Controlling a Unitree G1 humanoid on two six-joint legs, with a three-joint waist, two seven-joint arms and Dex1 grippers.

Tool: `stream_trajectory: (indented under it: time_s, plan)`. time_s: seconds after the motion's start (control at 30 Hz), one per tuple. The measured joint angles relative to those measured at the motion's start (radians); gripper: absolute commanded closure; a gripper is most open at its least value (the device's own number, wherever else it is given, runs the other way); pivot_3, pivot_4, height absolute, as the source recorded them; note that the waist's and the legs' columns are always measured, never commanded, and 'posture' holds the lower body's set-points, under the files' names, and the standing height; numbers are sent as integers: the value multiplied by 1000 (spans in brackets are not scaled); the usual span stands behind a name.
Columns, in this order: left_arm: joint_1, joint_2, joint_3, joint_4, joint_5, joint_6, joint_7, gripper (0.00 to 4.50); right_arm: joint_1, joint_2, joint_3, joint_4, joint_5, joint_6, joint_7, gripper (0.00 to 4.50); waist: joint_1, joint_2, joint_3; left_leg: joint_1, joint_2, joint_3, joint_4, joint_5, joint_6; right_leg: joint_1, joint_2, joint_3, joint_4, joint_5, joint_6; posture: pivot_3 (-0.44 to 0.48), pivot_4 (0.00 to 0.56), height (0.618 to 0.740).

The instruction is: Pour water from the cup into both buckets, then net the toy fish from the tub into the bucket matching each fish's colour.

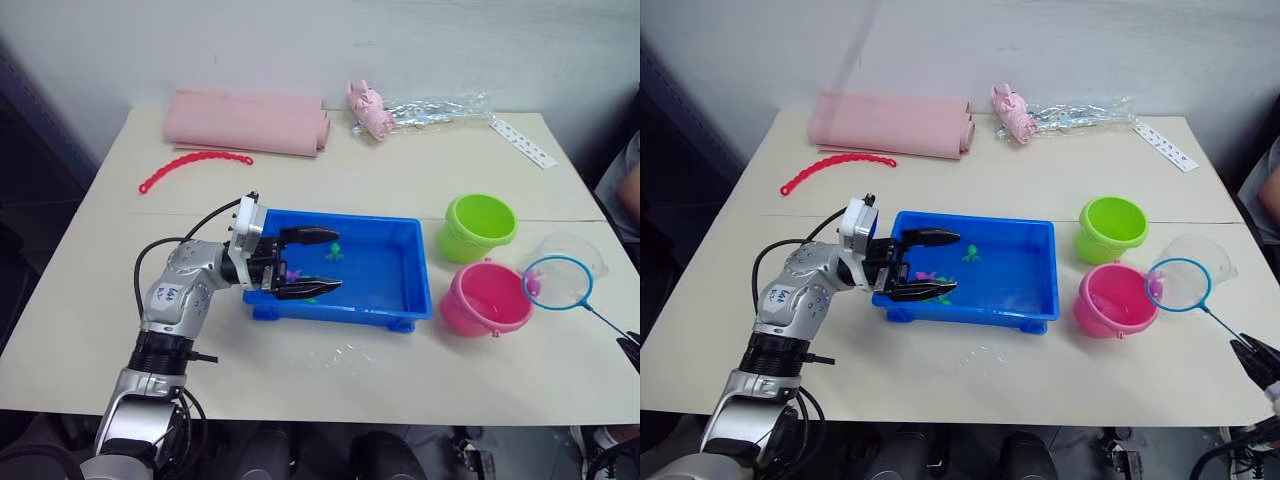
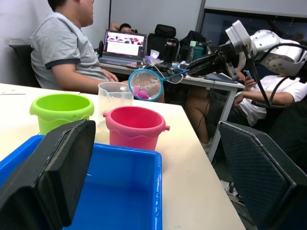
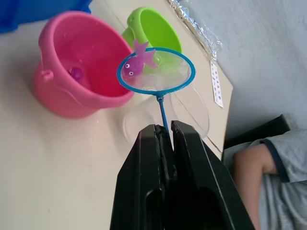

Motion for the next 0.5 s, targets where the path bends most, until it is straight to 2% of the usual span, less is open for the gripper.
stream_trajectory:
  time_s: [0.2, 0.5]
  plan:
    - [2, -16, 0, 2, 7, -12, 10, 35, -30, -4, 26, 71, -264, -228, -167, 4500, 0, 0, 0, 0, 0, 0, 0, 0, 0, 0, 0, 0, 0, 0, 0, 0, 150, 740]
    - [13, -24, -1, 3, 29, -37, 23, 35, -38, -35, 51, 123, -603, -464, -403, 4500, 0, 0, 0, 0, 0, 0, 0, 0, -1, 0, 0, 0, 0, 0, 0, 0, 150, 740]
